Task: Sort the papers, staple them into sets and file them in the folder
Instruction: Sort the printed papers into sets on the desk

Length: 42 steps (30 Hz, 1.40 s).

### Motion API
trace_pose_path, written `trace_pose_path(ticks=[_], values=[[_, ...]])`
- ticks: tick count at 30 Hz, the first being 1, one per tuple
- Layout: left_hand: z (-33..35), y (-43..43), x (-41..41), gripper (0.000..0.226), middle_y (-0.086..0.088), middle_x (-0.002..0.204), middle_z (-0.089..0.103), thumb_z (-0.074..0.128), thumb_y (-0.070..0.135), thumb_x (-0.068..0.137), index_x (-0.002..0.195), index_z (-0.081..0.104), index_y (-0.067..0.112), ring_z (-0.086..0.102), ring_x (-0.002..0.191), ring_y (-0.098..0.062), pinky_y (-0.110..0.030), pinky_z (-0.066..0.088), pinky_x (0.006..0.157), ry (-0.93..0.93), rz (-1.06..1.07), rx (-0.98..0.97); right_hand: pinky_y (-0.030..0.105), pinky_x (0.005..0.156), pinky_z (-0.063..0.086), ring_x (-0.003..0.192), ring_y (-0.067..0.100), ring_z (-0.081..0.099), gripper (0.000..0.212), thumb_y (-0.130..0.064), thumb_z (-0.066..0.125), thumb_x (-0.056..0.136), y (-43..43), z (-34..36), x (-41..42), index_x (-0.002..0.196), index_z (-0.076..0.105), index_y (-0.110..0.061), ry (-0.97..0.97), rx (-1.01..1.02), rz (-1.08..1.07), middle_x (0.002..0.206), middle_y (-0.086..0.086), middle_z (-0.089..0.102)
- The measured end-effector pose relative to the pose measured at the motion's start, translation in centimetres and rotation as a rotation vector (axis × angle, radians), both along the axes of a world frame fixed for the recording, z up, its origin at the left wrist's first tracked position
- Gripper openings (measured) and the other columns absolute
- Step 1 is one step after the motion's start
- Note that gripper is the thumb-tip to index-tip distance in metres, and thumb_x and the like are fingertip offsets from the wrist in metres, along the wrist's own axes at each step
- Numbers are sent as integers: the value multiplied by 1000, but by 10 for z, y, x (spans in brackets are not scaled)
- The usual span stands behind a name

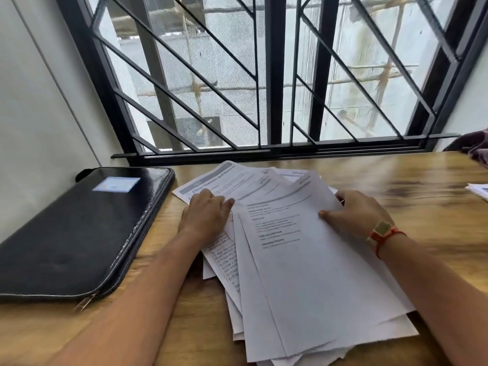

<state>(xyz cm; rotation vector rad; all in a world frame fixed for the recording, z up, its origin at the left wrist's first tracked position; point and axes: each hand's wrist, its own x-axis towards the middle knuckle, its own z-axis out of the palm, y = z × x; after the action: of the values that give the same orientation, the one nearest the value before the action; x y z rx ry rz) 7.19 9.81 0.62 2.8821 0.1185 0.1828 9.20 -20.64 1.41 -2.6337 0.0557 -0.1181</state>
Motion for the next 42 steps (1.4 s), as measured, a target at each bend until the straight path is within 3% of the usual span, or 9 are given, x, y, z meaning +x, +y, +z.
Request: trace_pose_path(ticks=[5,10,16,22,24,26,29,34,42], values=[[1,6,1,49,-11,131,55,35,53,104,120,60,14,50,123,-28,-41,42,98,19,6,-95,33,76,52,88,27,65,28,-44,68,84,-7,1,5,104,69,-24,-10,-5,-37,95,3,71],[6,9,3,39,-6,93,60,39,49,104,96,56,14,60,100,-30,-33,36,73,-25,60,-103,37,80,55,90,30,66,29,-43,66,84,-11,0,6,105,70,-24,-27,34,-74,98,5,72],[3,13,6,36,-9,112,65,49,42,102,110,70,14,59,108,-29,-35,42,86,-97,-11,-116,37,82,55,91,30,66,33,-45,65,84,-10,2,5,108,69,-22,-1,38,-69,99,4,72],[4,14,4,37,-4,91,55,51,41,102,72,57,21,56,99,-27,-30,33,77,-111,2,-115,32,78,53,90,28,65,35,-46,65,84,-4,3,1,107,68,-19,53,-14,-39,99,5,71],[3,14,5,34,-7,98,56,54,40,101,83,65,14,56,104,-28,-31,37,82,-122,6,-125,32,77,53,89,27,65,35,-47,65,84,-4,4,0,106,68,-20,52,-29,-40,98,5,71],[1,14,4,42,-12,122,55,53,47,99,113,66,10,50,121,-32,-39,43,98,-95,92,-99,31,75,51,89,27,65,34,-46,65,84,-3,5,0,105,68,-20,51,-31,-40,97,5,71],[2,12,2,73,-18,146,43,40,66,96,143,44,10,33,137,-39,-49,35,109,48,291,49,31,75,50,89,27,65,32,-44,65,85,-3,4,0,107,69,-22,36,-21,-37,98,4,71],[1,10,2,76,-20,137,52,43,68,94,140,43,7,39,131,-38,-47,37,104,51,288,103,35,79,53,91,30,64,36,-45,63,85,-1,1,0,109,68,-19,6,-19,-55,100,6,70],[-3,17,4,70,-19,131,56,55,61,92,136,49,7,40,129,-40,-45,38,104,-71,244,-49,39,84,54,99,34,65,35,-38,62,91,6,5,-6,119,66,-18,-158,51,-76,108,10,71]])
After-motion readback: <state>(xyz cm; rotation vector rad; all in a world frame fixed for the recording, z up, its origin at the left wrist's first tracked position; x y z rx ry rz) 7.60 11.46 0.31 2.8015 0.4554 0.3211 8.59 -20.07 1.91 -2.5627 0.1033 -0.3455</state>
